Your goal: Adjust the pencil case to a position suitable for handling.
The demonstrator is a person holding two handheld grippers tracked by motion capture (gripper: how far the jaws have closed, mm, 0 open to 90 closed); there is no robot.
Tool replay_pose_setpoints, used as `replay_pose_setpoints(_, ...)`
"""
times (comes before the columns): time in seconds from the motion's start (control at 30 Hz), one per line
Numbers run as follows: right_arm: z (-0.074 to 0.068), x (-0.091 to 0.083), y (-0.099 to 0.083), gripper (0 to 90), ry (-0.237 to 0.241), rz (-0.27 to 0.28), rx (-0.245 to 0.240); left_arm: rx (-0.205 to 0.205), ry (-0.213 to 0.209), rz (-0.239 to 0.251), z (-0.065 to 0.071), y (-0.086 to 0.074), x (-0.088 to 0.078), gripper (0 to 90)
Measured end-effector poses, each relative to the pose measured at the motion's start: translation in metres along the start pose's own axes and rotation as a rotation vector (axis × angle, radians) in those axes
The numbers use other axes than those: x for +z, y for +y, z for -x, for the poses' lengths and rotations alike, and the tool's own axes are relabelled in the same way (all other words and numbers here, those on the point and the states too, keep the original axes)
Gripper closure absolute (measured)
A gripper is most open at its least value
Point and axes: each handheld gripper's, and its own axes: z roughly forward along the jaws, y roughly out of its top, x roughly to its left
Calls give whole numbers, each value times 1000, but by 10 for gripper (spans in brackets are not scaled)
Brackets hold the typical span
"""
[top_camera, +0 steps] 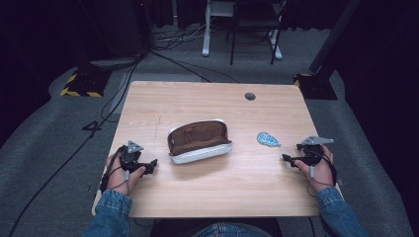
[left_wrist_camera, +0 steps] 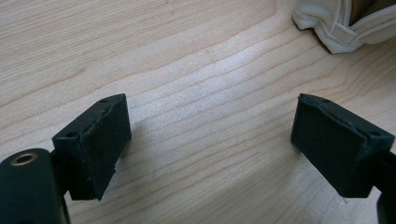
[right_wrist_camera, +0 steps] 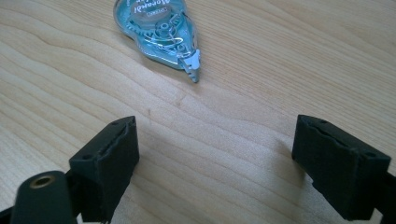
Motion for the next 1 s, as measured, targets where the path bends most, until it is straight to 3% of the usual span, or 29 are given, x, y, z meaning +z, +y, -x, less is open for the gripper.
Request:
replay_pose_setpoints(0.13, 0, 0, 0, 150, 0, 0, 0, 5, 0, -4, -1, 0, -2, 165)
replay_pose_setpoints(0.4, 0, 0, 0, 150, -1, 0, 0, -28, -22, -3, -1, 6, -9, 215)
replay_pose_setpoints(0.73, 0, 0, 0, 150, 0, 0, 0, -36, -54, 55, 4, 24, -27, 232)
replay_pose_setpoints(1.0, 0, 0, 0, 150, 0, 1, 0, -10, -85, 91, 11, 43, -38, 232)
